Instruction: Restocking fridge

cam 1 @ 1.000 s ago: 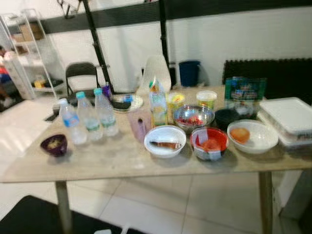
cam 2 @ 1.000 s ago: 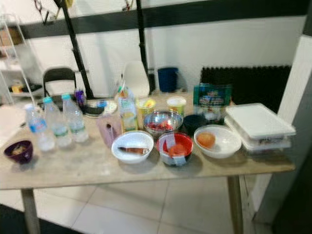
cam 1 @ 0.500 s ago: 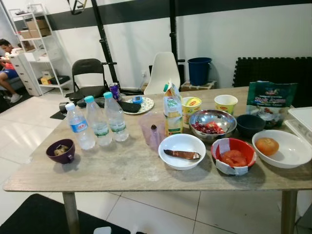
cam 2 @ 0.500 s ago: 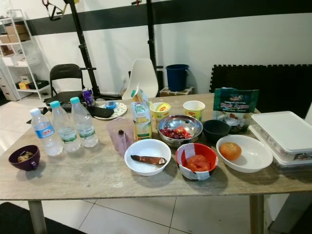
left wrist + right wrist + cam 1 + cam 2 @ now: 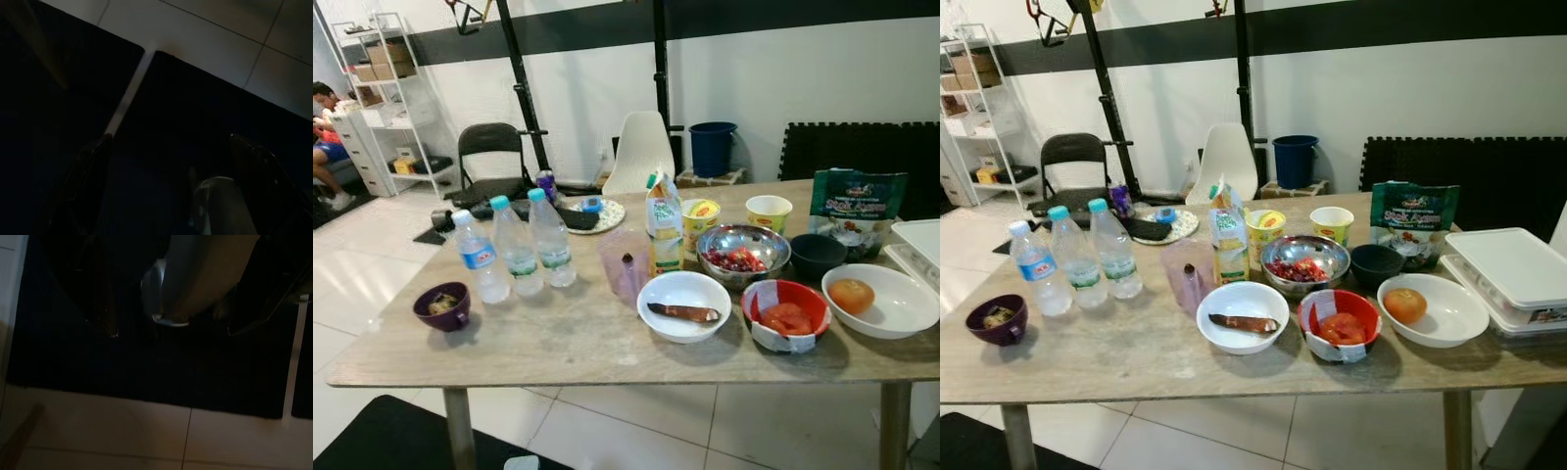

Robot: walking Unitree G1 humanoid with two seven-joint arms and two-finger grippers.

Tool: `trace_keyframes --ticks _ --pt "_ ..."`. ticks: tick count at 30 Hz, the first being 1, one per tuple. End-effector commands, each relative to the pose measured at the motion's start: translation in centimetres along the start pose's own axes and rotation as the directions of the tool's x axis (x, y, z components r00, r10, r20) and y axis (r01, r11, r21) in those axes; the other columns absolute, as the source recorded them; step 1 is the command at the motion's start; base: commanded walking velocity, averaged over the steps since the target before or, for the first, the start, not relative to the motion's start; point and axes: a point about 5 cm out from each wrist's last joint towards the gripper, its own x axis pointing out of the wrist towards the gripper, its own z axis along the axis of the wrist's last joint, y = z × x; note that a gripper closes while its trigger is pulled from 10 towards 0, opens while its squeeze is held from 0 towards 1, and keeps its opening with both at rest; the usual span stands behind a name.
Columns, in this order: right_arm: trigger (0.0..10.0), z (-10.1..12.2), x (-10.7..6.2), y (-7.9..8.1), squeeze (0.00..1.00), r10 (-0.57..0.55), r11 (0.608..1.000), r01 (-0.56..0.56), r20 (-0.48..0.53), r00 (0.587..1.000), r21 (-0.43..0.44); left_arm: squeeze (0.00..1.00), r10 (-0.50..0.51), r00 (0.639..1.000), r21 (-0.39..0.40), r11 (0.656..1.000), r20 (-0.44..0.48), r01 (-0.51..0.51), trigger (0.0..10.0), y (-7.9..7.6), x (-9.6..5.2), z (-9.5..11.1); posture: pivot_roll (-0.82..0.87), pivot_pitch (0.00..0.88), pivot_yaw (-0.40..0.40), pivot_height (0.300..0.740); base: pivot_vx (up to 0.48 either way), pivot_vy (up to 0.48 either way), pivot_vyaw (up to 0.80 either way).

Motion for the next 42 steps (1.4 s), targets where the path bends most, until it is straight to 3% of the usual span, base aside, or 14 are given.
trace_keyframes --ticks 1,11,21,33,42 --pt "10.0 -0.31 0.05 0.89 0.00 0.022 1.000 -0.022 -0.004 1.000 0.010 0.00 0.005 1.000 0.001 1.000 0.000 -0.005 10.0 0.19 -0.09 -0.19 -0.03 0.022 0.080 0.717 0.000 0.480 0.00" --pt "10.0 -0.37 0.07 1.01 0.00 0.022 1.000 -0.022 -0.008 1.000 0.011 0.00 0.006 1.000 0.014 1.000 0.003 -0.006 10.0 0.21 -0.09 -0.14 -0.02 0.023 0.081 0.717 0.000 0.415 0.00" --pt "10.0 -0.44 0.08 1.17 0.00 0.023 1.000 -0.023 -0.010 1.000 0.014 0.00 -0.009 1.000 0.027 1.000 -0.004 0.009 10.0 0.09 -0.06 -0.10 -0.02 0.025 0.081 0.717 0.000 0.000 0.00" --pt "10.0 -0.78 -0.01 1.05 0.00 0.017 1.000 -0.017 -0.022 1.000 0.020 0.00 -0.006 1.000 0.035 0.999 -0.003 0.006 10.0 -0.08 -0.02 -0.05 -0.03 0.036 0.086 0.717 0.000 -0.480 0.00" --pt "10.0 -0.53 0.04 0.81 0.00 0.011 1.000 -0.010 -0.021 1.000 0.027 0.00 0.015 1.000 0.023 1.000 0.005 -0.015 10.0 0.00 0.03 0.15 -0.03 0.044 0.085 0.717 0.000 0.000 0.00"
